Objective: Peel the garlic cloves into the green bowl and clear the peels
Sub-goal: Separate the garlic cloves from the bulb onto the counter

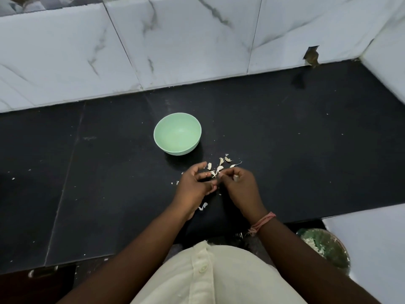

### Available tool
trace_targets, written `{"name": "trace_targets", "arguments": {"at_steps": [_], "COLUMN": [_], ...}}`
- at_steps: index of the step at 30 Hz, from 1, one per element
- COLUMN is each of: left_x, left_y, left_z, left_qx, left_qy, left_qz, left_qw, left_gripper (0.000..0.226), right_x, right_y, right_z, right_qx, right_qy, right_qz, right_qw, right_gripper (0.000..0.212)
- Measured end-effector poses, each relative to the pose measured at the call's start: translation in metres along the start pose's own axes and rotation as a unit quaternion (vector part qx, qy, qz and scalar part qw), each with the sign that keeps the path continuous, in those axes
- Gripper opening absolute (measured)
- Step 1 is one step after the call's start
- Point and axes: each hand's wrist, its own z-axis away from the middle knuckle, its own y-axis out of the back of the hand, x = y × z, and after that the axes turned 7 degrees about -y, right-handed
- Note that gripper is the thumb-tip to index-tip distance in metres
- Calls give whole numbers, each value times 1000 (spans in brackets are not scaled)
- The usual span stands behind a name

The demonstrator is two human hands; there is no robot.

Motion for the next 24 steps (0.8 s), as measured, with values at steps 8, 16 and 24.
{"name": "trace_targets", "arguments": {"at_steps": [8, 16, 24], "left_x": [-8, -2, 2], "left_y": [-2, 17, 41], "left_z": [-2, 11, 23], "left_qx": [63, 37, 50], "left_qy": [-13, -24, -36], "left_qz": [10, 6, 58], "left_qw": [998, 999, 996], "left_gripper": [25, 15, 20], "right_x": [-8, -18, -15], "right_y": [10, -22, -43], "right_z": [-15, 6, 22], "right_qx": [24, -149, -177], "right_qy": [-13, -56, -87], "right_qz": [14, -186, -230], "right_qw": [1000, 969, 953], "right_gripper": [26, 26, 15]}}
